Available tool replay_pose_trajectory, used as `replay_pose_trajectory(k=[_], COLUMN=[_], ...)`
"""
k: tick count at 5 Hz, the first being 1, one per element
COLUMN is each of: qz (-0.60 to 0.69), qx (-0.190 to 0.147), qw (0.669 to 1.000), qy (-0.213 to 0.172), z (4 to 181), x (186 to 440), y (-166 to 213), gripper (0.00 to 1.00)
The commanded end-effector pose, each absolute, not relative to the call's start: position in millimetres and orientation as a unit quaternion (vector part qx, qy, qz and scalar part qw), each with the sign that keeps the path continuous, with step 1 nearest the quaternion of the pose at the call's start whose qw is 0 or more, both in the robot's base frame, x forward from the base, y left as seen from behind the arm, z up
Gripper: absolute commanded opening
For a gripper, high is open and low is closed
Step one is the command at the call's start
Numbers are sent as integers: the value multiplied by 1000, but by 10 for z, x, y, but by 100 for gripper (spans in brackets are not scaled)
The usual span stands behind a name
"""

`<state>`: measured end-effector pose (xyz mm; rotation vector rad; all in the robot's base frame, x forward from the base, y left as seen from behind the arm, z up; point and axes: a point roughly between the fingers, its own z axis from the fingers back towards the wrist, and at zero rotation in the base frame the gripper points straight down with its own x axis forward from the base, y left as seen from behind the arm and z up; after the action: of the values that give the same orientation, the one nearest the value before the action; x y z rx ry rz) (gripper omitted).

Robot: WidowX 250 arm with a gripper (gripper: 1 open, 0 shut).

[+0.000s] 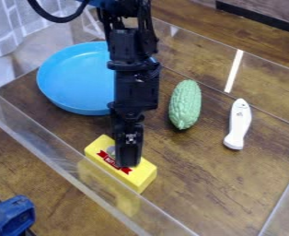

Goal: Put the yellow brick in the blue tray

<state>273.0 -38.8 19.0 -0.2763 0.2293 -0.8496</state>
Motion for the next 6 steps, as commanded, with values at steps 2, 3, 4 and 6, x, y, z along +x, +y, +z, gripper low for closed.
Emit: replay_pose_trajectory(k=[2,3,4,6], qz=[-387,-384,-381,-374], qx=[-132,-130,-128,-125], qw=[899,899,899,900], qy=[158,166,174,188], z=[123,119,114,105], x=[2640,2640,2639,2630], y=[-321,-304,-284,-247], gripper=[100,100,100,100])
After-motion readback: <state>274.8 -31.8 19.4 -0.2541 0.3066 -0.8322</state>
